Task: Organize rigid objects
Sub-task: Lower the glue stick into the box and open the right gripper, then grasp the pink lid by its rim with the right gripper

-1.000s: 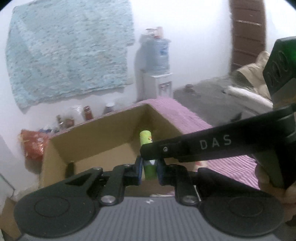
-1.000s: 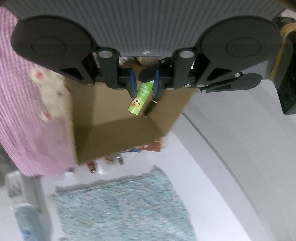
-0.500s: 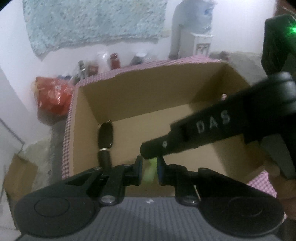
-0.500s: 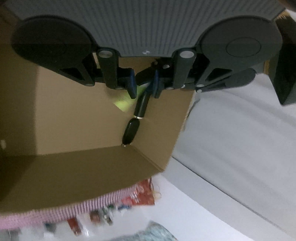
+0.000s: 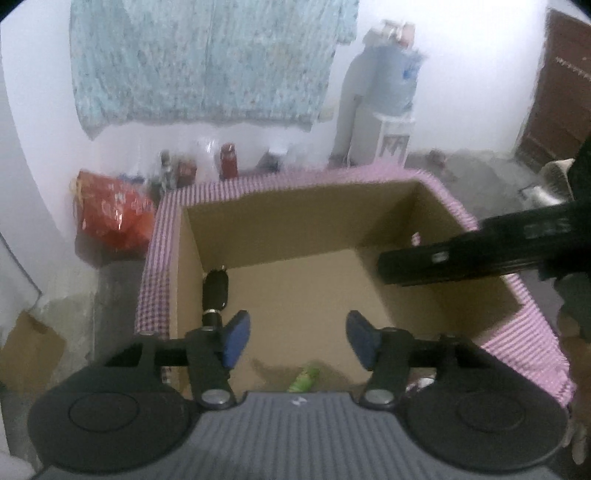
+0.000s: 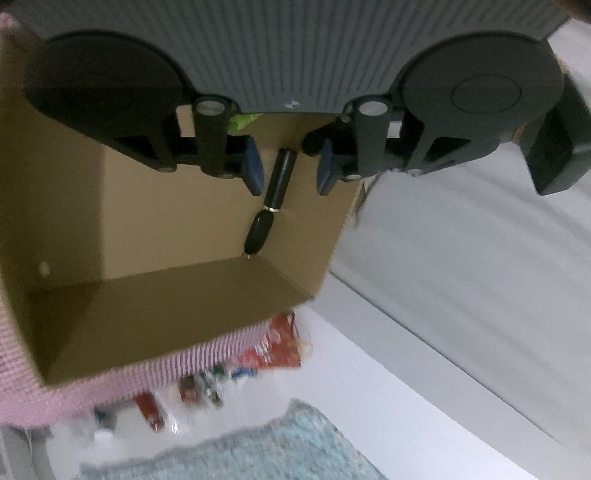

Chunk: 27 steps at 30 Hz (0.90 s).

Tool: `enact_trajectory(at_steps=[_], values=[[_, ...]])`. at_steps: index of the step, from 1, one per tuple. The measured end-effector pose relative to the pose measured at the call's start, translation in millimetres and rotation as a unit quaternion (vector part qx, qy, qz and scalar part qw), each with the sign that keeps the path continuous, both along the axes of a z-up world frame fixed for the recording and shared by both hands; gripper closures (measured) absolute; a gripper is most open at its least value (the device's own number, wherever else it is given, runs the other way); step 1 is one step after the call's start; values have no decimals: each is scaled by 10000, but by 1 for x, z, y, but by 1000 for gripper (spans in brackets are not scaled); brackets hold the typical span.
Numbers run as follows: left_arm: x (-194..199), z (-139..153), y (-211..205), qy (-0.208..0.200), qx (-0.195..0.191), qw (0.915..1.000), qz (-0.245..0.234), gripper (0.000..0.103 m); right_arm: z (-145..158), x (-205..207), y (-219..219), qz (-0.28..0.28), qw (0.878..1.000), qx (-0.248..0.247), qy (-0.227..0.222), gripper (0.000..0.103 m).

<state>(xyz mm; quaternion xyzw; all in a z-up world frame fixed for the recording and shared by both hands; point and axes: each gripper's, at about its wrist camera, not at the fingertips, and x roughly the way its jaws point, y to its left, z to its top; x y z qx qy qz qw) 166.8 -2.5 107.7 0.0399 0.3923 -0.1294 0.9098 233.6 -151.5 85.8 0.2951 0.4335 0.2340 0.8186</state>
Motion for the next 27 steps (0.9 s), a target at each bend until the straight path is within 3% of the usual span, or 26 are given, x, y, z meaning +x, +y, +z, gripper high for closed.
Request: enact_trajectory(at_steps=[4,9,15,22,24,27], values=[[-34,17,-2,-410,-131,9989,-197,16,29,-49,-31,-170,9986,-104,-488,47],[-78,19,-7,-670,-313,9959,-514,13,42,-121,-63,-474,9952,-181,-833,29],[-113,-20,-22,-269,-633,9945,-793,9,-4,-176,-78,-893,9946,-136,-519,28],[-123,-84,-53,700,-781,9886,-1077,9,-77,-201,-66,-1077,9937,-165,255,30],[-126,-97,-60,799,-702,9873,-1178,9,-89,-202,-58,-1047,9935,-270,350,36],[-124,-112,-79,784,-256,9895,-1183,9,-97,-204,-47,-932,9938,-490,358,43]])
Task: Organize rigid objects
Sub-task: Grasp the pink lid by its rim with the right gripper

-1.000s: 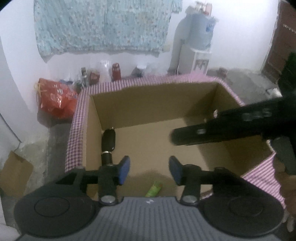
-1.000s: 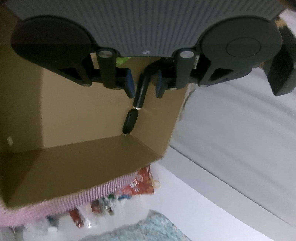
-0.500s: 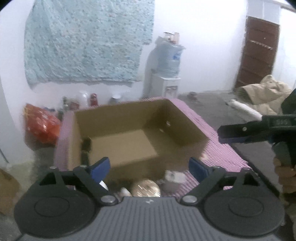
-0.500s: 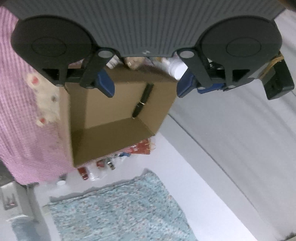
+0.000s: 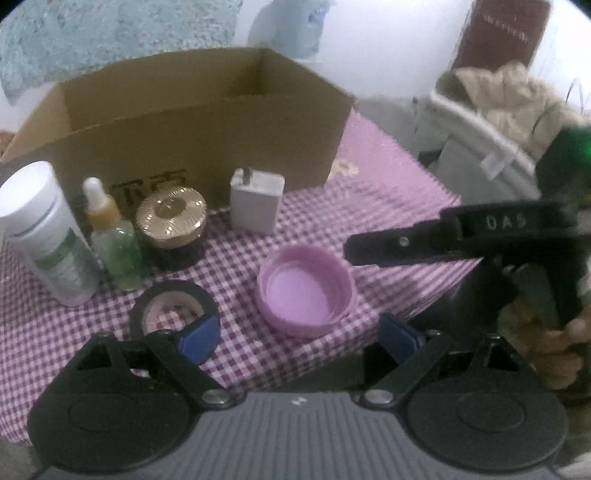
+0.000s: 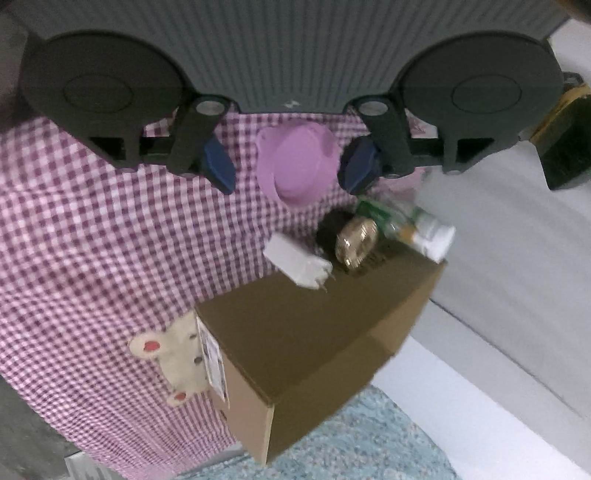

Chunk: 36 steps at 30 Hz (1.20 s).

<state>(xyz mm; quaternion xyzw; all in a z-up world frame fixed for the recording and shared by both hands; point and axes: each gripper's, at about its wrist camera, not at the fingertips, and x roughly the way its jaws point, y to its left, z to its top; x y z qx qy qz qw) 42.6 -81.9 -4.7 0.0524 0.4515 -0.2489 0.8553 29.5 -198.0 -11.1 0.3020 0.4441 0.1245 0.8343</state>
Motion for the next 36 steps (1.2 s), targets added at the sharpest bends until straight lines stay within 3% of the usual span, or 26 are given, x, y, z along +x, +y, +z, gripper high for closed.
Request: enact_trajectory(at_steps=[6,9,12,20,24,31,36], values=[[-4,-18,-28,-143,500,9985,-192,22,-9,8,17,288,9985,-475,26,63],[-1,-24,-32,-70,553,9983,-187,33,-12,13,24,453,9967,-672,54,69],[1,-27,-35,-144,569,9980,-217,34,-16,18,24,514,9961,-715,68,76],[15,-27,-44,-336,522,9978,-238,34,-12,29,21,443,9948,-919,5,79],[24,-30,-45,-431,446,9978,-233,30,-14,33,19,395,9941,-1009,-74,80],[20,-34,-37,-657,188,9973,-252,25,-15,31,19,421,9935,-1044,-162,81],[20,-33,-39,-679,256,9969,-301,25,-15,34,20,398,9942,-993,-56,79]])
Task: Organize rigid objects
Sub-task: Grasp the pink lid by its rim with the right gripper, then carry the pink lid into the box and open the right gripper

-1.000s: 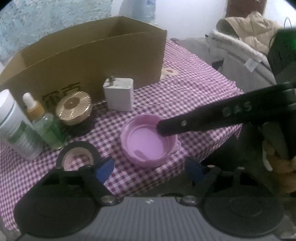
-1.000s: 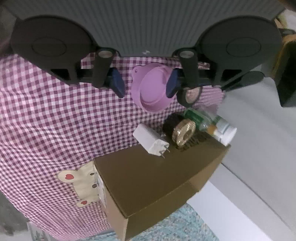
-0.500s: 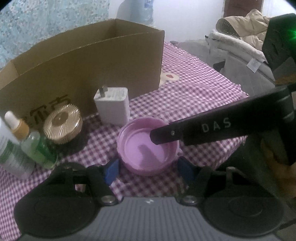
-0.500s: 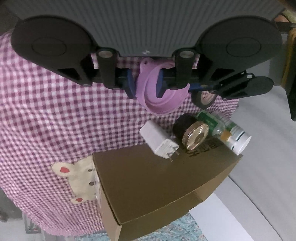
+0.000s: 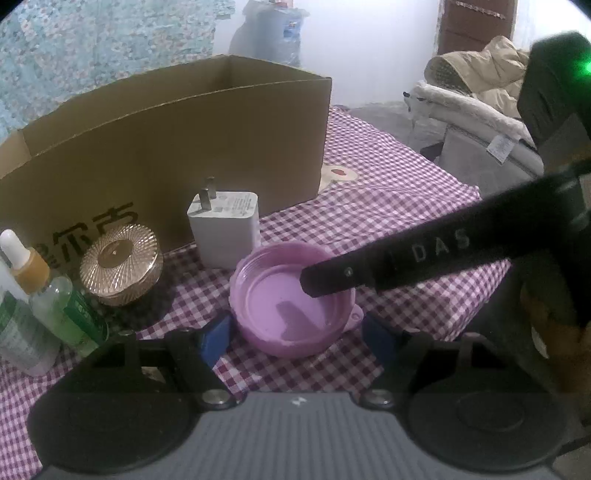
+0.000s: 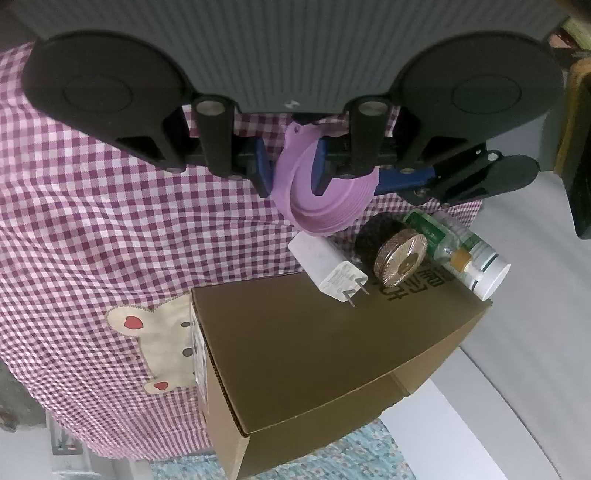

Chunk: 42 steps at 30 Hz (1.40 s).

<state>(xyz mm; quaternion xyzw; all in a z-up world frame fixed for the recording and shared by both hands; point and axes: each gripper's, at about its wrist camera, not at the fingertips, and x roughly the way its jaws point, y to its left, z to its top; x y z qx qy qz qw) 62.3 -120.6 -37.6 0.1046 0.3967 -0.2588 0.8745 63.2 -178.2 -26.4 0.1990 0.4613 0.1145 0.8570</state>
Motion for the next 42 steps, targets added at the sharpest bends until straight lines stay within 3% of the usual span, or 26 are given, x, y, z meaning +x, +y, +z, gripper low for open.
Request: enact_trajectory(at_steps=[7,10,15,19,25,30,34,38,42], values=[[-1,-2,-6,-132,207,9997,-46,27,-1,3,1,-30,9999,-167,-2,79],[0,-1,-5,-183,183,9997,13,37,0,3,5,18,9996,-290,-35,79],[-2,4,0,-201,103,9997,39,38,7,0,9,9,9990,-434,-37,81],[-9,24,6,-410,-34,9991,37,39,27,-6,14,17,9981,-578,-204,81],[-11,76,25,-987,-204,9948,134,39,79,-5,30,153,9940,-763,-772,80],[13,122,50,-1317,-156,9905,376,39,121,34,52,525,9892,-733,-1157,78],[56,145,75,-1125,-87,9918,602,39,142,83,77,895,9858,-675,-1251,78],[104,147,93,-691,115,9949,724,39,141,148,98,1160,9887,-419,-848,77],[148,130,107,-96,397,9966,714,39,115,209,112,1263,9919,-89,-39,77]])
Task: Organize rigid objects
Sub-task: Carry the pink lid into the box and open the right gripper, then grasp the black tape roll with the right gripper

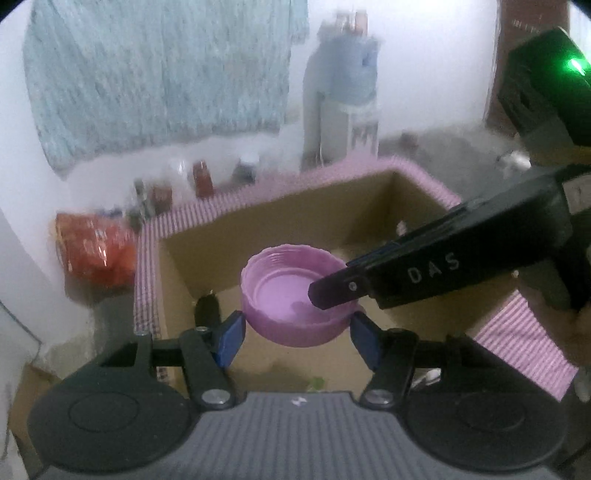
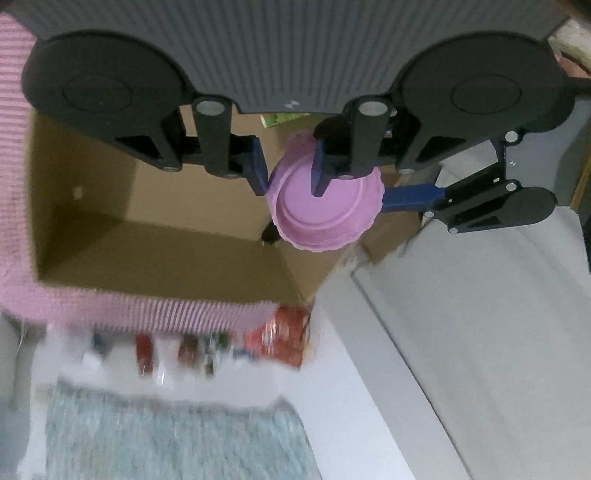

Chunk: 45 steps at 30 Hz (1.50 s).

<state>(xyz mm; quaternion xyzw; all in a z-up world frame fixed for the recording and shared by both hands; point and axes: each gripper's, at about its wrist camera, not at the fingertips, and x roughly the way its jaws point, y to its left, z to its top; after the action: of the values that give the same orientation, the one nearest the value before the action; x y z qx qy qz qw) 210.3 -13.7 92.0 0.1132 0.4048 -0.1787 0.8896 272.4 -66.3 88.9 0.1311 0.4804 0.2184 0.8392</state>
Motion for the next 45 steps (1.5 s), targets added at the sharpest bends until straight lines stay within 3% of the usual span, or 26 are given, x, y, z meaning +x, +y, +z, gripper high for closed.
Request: enact_trajectory(at_steps=[4,8,13,20,28,34,40,45], values=[[35,-21,6,608,195,9980,-50,39,-34,42,4,-61,9965,224,808,76],[49,-38,5,847,525,9949,-180,39,-61,60,9,-168,9901,394,1333,76],[51,-51,-2,925,898,9911,-334,38,-83,65,12,-231,9836,466,1727,75],[56,-56,-4,931,920,9910,-276,38,-87,60,7,-237,9775,712,1971,63],[53,-44,4,883,559,9945,-67,37,-74,54,-7,-297,9798,903,1761,59],[28,-10,19,547,147,9983,133,32,-35,32,-29,-460,9830,1286,1228,59],[-22,33,34,116,-522,9985,112,25,16,-32,-60,-576,9818,1734,514,58],[-80,50,34,-387,-689,9969,27,17,39,-105,-86,-789,9765,2002,96,55]])
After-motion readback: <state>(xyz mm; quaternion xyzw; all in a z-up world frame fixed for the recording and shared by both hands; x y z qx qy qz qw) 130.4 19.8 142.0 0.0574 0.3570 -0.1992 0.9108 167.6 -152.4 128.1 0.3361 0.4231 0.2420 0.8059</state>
